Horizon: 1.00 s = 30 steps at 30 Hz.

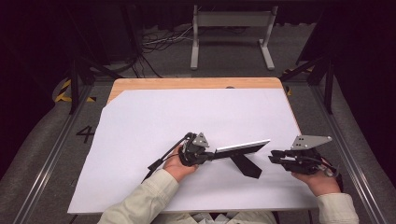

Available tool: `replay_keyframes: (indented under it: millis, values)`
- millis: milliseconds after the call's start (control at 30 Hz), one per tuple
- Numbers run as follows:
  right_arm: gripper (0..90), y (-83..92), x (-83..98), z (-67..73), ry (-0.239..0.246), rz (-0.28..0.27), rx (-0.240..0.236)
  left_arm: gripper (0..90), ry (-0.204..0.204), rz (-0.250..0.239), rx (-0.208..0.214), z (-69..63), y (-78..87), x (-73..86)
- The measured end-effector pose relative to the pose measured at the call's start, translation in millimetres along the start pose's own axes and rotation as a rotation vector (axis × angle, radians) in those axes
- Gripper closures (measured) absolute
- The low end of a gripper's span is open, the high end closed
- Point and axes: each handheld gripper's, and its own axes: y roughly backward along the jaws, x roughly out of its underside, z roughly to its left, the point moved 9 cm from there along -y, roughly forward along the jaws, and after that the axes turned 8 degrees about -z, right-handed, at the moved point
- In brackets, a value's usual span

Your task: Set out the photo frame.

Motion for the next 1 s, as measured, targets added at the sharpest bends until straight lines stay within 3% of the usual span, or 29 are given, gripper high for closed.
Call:
replay_keyframes:
  millis: [233,533,600,667,767,1000]
  values:
    - [71.8,2.3,-1.2,-0.9,-0.002,-0.005,0.004,90.0,-0.004,0.018,0.039,-5.1,-0.3,1.4]
    - [71.2,5.7,-3.0,0.3,-0.006,-0.004,0.003,90.0,-0.077,0.063,0.104,-19.4,-0.8,2.4]
    - [71.6,6.0,-2.8,0.8,-0.024,0.002,0.002,90.0,-0.083,0.069,0.118,-22.3,-1.6,2.8]
    - [72.0,8.0,-3.7,2.0,-0.086,0.021,0.009,90.0,-0.109,0.097,0.143,-29.7,-2.8,4.7]
    - [72.7,9.7,-4.7,2.6,-0.102,0.031,0.011,90.0,-0.135,0.108,0.164,-36.7,-4.1,4.1]
    - [73.4,11.4,-4.3,3.1,-0.110,0.049,0.016,90.0,-0.154,0.127,0.206,-47.2,-4.5,4.6]
